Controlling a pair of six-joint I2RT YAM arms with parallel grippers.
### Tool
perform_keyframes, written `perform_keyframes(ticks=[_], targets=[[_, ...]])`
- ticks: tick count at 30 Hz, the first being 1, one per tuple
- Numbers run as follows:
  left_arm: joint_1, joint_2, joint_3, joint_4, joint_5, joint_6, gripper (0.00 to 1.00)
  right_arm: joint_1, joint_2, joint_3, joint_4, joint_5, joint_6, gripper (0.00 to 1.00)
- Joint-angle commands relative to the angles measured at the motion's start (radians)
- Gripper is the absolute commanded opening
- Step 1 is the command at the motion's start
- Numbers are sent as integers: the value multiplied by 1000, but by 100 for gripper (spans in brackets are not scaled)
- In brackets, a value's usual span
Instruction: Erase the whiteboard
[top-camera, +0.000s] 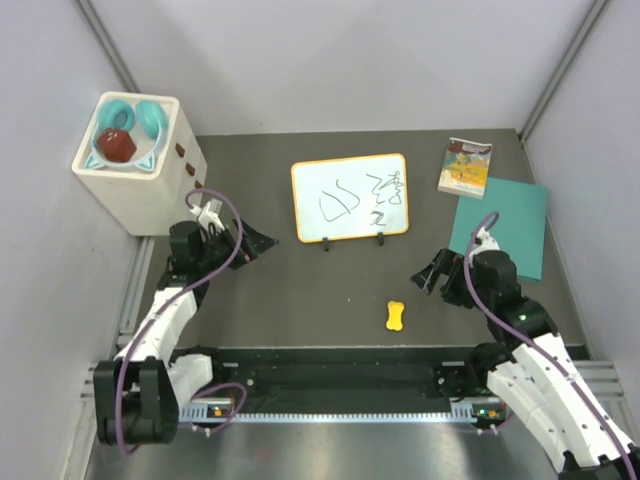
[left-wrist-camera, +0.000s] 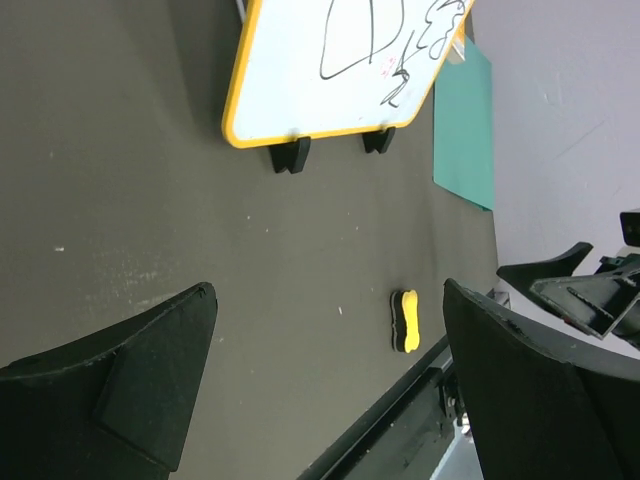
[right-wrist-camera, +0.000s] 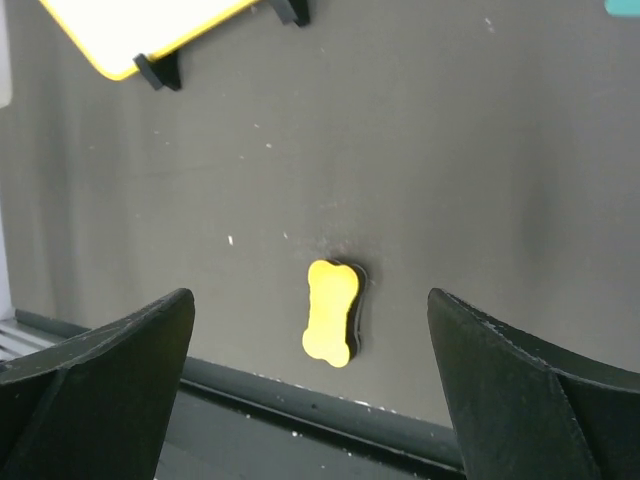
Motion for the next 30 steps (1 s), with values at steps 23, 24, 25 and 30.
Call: perform_keyframes(ticks=[23,24,25,30], targets=[[16,659,38,913,208,-263,89,512,509,280,-270,384,127,72],[16,675,41,926,214,-268,87,515,526,281,-262,378,128,68],[17,687,44,955,220,-274,86,515,540,281,-260,375,134,63],[16,753,26,1087,264,-343,82,517,612,271,-216,349,130,64]])
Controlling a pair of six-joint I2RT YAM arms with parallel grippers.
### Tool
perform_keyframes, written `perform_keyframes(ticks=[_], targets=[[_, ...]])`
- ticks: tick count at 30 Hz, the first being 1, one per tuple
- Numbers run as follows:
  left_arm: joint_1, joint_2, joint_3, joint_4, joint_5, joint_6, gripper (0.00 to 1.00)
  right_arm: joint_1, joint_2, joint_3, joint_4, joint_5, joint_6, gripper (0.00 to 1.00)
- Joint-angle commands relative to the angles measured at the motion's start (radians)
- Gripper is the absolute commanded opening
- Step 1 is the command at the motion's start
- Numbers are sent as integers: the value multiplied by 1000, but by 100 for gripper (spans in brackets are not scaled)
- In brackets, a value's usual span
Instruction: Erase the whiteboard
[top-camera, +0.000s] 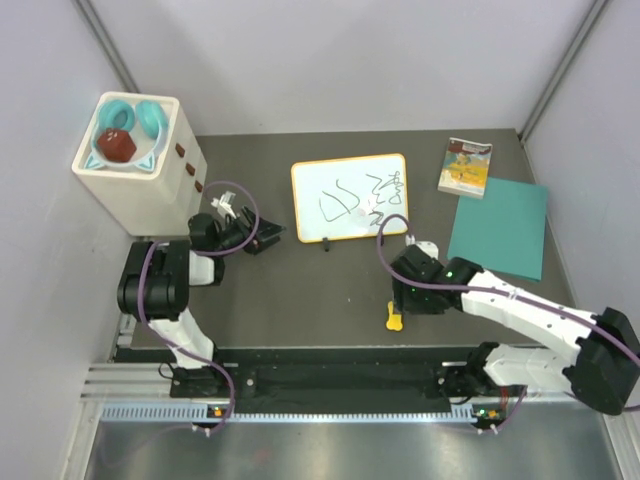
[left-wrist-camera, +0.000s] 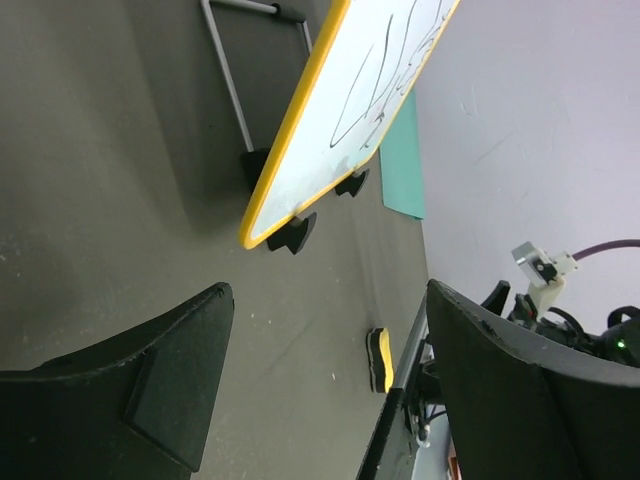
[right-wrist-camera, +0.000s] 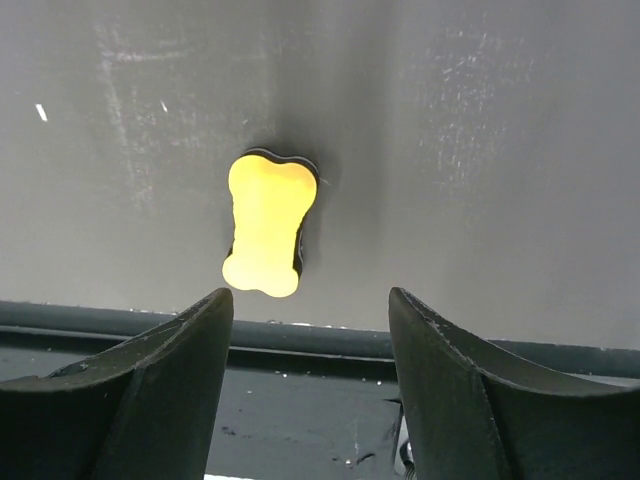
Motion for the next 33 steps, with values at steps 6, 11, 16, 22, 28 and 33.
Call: perform_keyframes(ticks=[6,11,16,22,28,33], targets=[[3,21,-22,259,98,-72,78,15,89,30,103,-38,26,64],[5,-3,-16,220,115,-51,78,18,187,47,144,-61,14,65],[5,-29,-16,182,124,-29,79,19,242,56,156,-40,6,64],[5,-37,-13,139,126,-1,79,19,276,26,210,-56,0,62],[5,-20,-8,131,127,-1,78,21,308,36,209,-52,-8,39],[5,-13,-4,130,126,0,78,21,319,49,199,-67,-19,35]])
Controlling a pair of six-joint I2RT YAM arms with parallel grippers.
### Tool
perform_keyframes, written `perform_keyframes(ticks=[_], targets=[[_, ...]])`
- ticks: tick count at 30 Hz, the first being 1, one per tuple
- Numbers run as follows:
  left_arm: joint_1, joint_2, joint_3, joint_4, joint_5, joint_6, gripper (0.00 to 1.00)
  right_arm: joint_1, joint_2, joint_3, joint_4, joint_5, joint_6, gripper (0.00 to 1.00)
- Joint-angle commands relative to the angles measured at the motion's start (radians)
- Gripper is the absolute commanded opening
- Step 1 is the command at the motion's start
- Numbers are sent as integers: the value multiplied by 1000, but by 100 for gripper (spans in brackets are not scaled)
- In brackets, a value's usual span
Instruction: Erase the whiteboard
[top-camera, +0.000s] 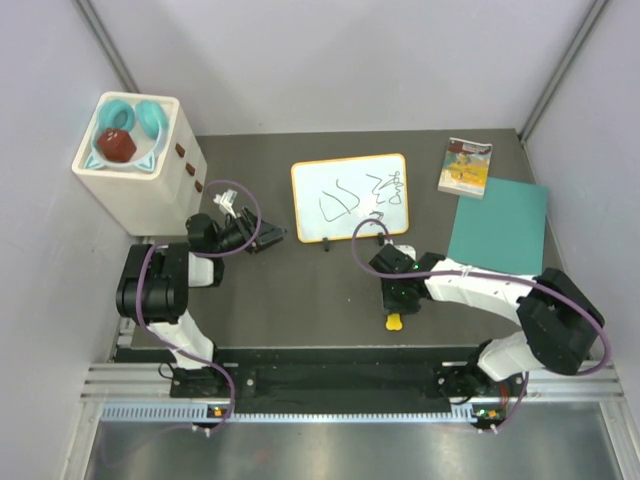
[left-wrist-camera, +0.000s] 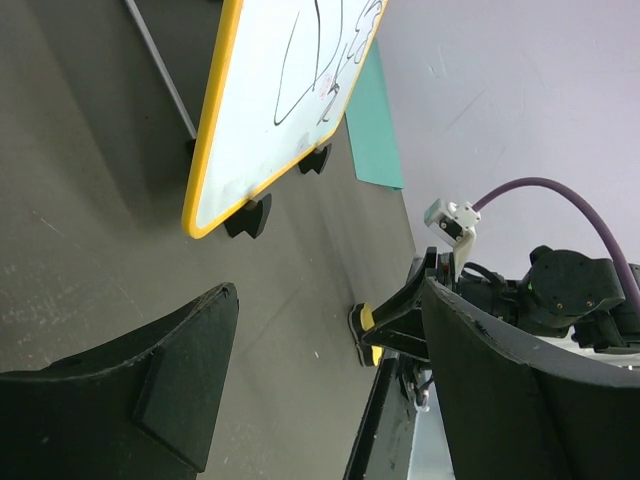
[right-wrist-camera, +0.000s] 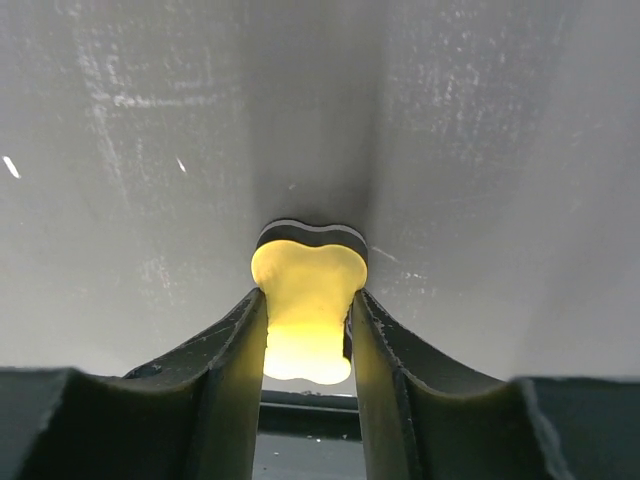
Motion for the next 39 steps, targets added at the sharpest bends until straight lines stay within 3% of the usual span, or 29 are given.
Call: perform_keyframes(ticks=[1,14,17,18,21,32,39], targets=[[6,-2,10,22,21,27,78,17,23,38,15,-7,-16,35],[4,12,32,-2,13,47,78,21,121,45,15,-37,-45,39],[4,15,33,-2,12,50,78,21,118,38,27,-39,-45,29],[4,15,33,-5,10,52,78,23,115,38,30,-40,-46,17],[6,25,38,7,-2,53,78,21,83,39,44,-36,-52,0],[6,176,18,444,-22,-27,78,21,-175,96,64,67,-118,0],[0,311,110,456,-34,-71,69,21,-226,133,122,111,-170,0]])
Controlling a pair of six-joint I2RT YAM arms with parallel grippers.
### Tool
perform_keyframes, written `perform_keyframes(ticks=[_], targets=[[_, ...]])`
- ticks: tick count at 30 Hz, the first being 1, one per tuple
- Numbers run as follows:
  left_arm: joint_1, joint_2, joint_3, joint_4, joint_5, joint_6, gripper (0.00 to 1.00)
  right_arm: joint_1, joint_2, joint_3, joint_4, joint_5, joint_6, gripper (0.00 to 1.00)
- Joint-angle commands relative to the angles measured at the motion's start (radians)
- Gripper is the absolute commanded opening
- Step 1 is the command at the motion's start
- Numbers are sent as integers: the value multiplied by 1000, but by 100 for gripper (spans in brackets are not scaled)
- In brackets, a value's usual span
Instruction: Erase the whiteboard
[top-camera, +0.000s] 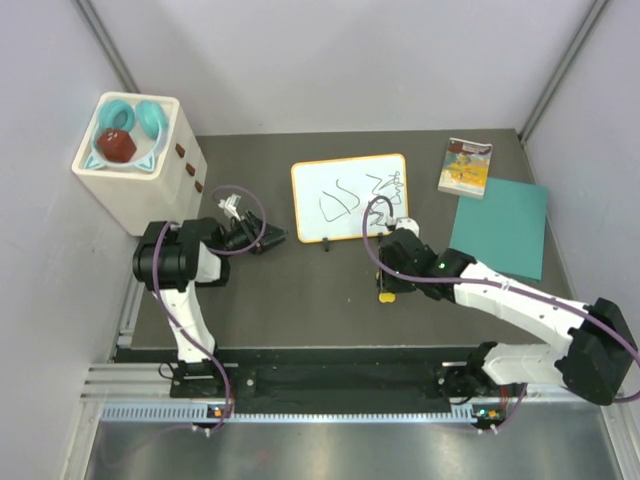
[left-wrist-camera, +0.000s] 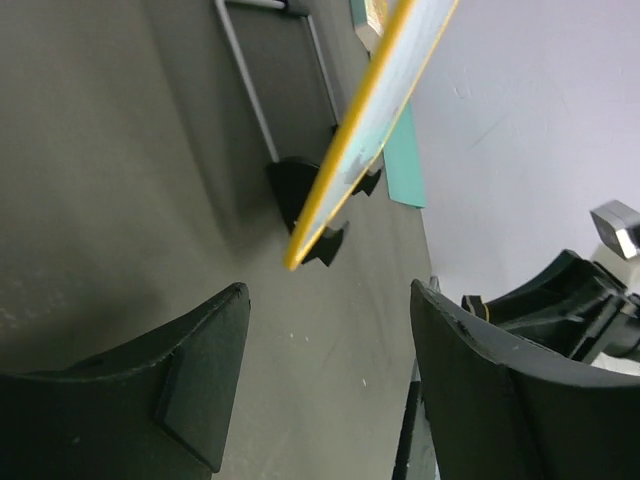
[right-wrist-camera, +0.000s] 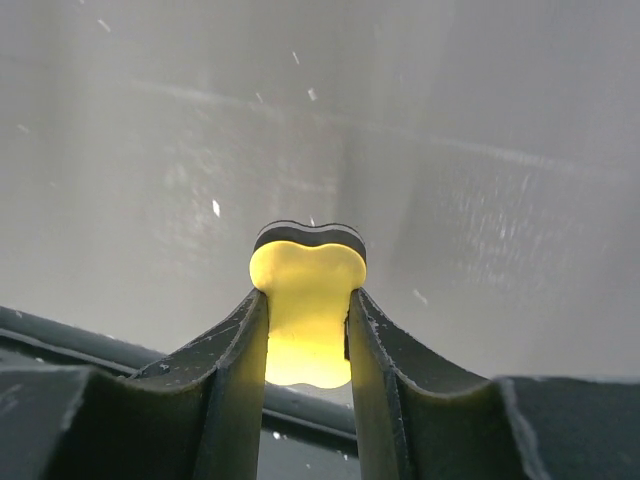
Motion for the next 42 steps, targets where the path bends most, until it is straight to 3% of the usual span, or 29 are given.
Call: perform_keyframes(ticks=[1,9,18,25,31,42], targets=[[-5,62,77,231,-12,-36,69,13,6,66,77,67,-50,0],[-36,77,152,69,-56,59,66,-57,118,166,227,27,-103,0],[-97,148,222,75,-55,50,60,-178,199,307,252,-31,-174,0],[-137,169,284,-36,-76,115,57,-224,243,324,287,-53,-183,0],[-146,192,301,-31,-67,105,43,-296,305,345,334,-82,-177,0],[-146,194,293,-11,-62,102,30,-355,455,427,373,-30,-194,0]])
